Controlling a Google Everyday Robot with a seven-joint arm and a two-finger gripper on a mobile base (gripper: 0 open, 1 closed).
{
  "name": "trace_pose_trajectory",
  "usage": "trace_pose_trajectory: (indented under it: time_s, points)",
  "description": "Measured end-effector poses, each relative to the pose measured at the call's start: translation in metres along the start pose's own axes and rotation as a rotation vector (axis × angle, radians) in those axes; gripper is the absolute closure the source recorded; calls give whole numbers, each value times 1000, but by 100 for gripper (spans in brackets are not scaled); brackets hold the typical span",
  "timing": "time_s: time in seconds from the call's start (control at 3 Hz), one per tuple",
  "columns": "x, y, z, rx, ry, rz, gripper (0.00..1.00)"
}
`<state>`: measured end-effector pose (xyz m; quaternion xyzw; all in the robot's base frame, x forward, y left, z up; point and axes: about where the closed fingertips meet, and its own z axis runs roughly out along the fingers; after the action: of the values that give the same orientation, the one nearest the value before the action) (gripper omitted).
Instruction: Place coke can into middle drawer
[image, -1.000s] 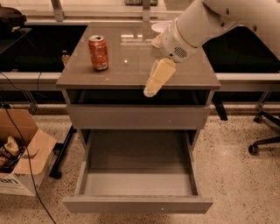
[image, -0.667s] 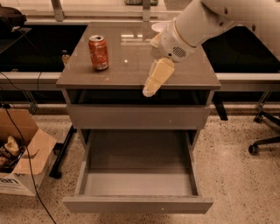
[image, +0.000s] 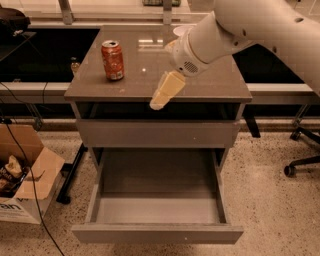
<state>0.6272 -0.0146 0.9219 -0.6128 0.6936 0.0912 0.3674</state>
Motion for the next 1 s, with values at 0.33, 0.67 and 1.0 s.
trace_pose_trajectory:
  time_s: [0.33, 0.67, 1.0]
  points:
    - [-28, -22, 41, 49, -95, 3, 0]
    - [-43, -34, 68, 45, -155, 2, 0]
    - [-61, -44, 100, 12, -234, -1, 0]
